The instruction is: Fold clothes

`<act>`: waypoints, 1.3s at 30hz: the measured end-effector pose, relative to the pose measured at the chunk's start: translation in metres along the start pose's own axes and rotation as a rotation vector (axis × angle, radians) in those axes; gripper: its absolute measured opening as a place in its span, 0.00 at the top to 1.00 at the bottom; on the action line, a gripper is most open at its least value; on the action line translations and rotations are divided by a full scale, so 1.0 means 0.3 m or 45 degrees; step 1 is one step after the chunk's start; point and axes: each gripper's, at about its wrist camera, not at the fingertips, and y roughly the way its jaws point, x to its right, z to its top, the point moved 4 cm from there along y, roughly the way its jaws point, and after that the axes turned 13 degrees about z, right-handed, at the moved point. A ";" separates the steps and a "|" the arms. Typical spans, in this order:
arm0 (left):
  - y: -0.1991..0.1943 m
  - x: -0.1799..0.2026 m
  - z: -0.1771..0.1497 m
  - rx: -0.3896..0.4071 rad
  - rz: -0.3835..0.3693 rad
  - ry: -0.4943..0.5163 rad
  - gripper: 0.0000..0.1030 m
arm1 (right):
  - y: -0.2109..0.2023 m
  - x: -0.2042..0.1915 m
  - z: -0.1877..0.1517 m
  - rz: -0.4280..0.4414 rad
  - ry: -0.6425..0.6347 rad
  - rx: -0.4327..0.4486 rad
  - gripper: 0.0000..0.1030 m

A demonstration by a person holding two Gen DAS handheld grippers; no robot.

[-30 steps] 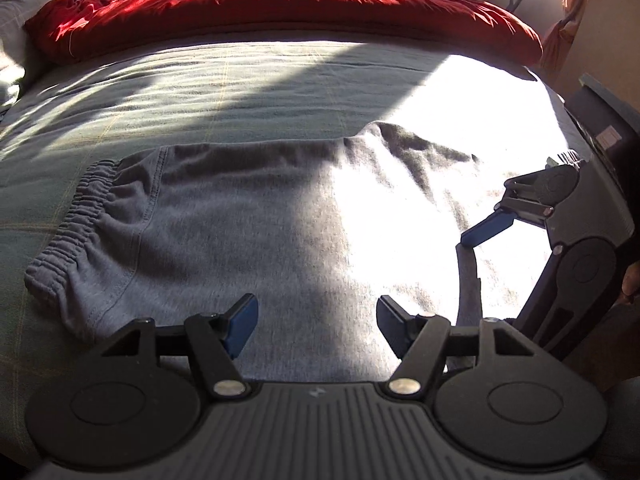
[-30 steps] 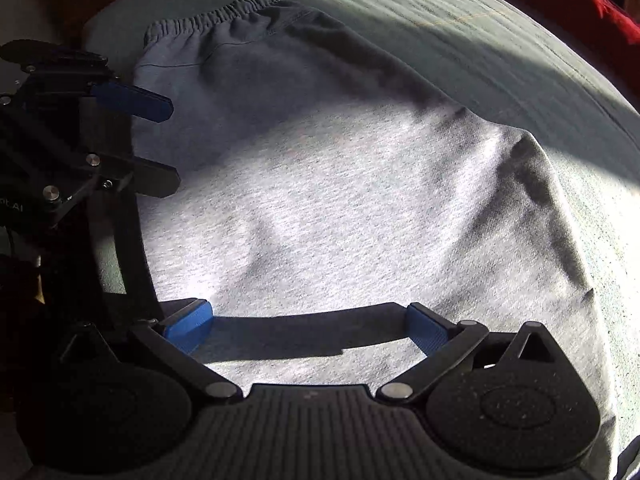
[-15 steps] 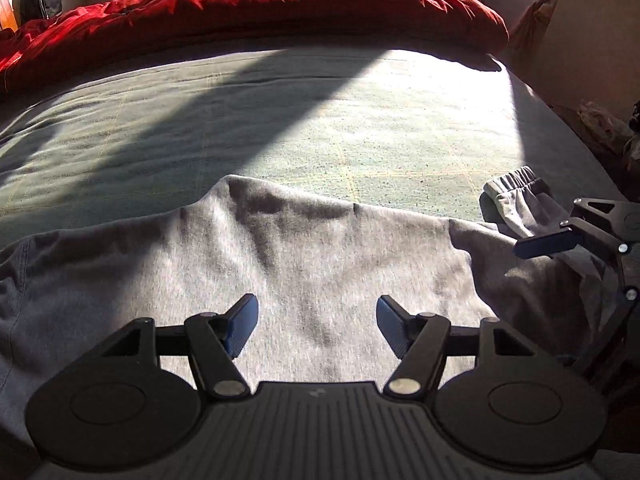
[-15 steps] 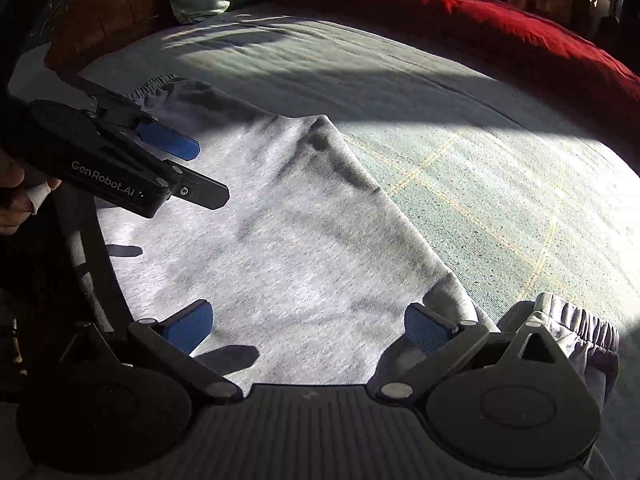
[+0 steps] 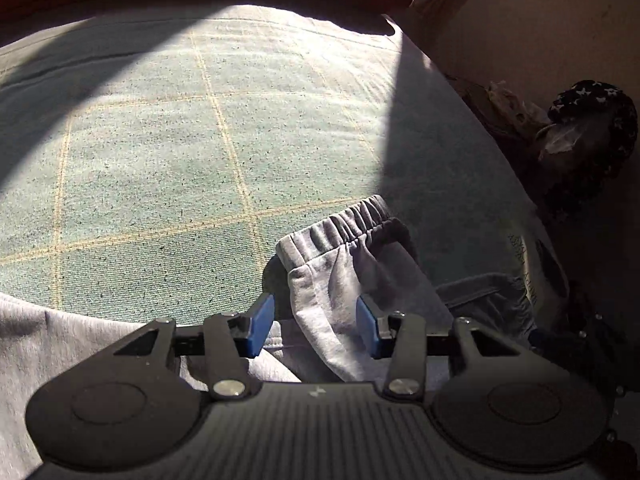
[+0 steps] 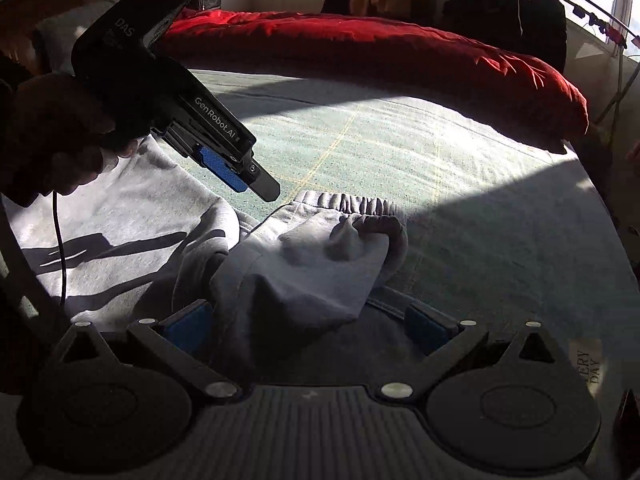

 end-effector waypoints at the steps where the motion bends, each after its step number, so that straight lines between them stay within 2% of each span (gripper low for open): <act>1: 0.017 0.010 0.009 -0.008 0.007 0.018 0.58 | -0.009 0.015 -0.013 -0.008 0.021 0.010 0.00; 5: 0.092 0.006 0.032 -0.084 0.050 0.008 0.58 | -0.034 0.061 -0.052 -0.040 0.089 0.046 0.00; 8: 0.136 -0.016 0.043 -0.131 0.042 -0.066 0.58 | -0.045 0.079 -0.075 -0.050 0.120 0.067 0.00; 16: 0.196 0.004 0.056 -0.153 -0.048 -0.107 0.58 | -0.051 0.096 -0.101 -0.056 0.136 0.053 0.00; 18: 0.192 0.009 0.058 -0.133 -0.081 -0.117 0.70 | -0.051 0.102 -0.103 -0.061 0.147 0.052 0.00; 19: 0.188 0.010 0.056 -0.125 -0.084 -0.116 0.83 | -0.051 0.105 -0.104 -0.065 0.150 0.050 0.00; 23: 0.127 0.020 0.044 -0.073 -0.131 -0.140 0.88 | -0.046 0.115 -0.109 -0.083 0.146 0.028 0.00; 27: 0.013 0.084 0.028 -0.010 -0.247 -0.132 0.88 | -0.043 0.138 -0.122 -0.102 0.162 -0.001 0.00; 30: -0.046 0.157 0.015 -0.005 -0.344 -0.114 0.88 | -0.048 0.159 -0.142 -0.122 0.165 -0.036 0.00; 35: -0.065 0.277 -0.023 -0.056 -0.503 -0.092 0.90 | -0.071 0.213 -0.189 -0.176 0.179 -0.111 0.00; 39: -0.030 0.356 -0.055 -0.116 -0.584 -0.063 0.90 | -0.109 0.291 -0.235 -0.182 0.302 -0.155 0.00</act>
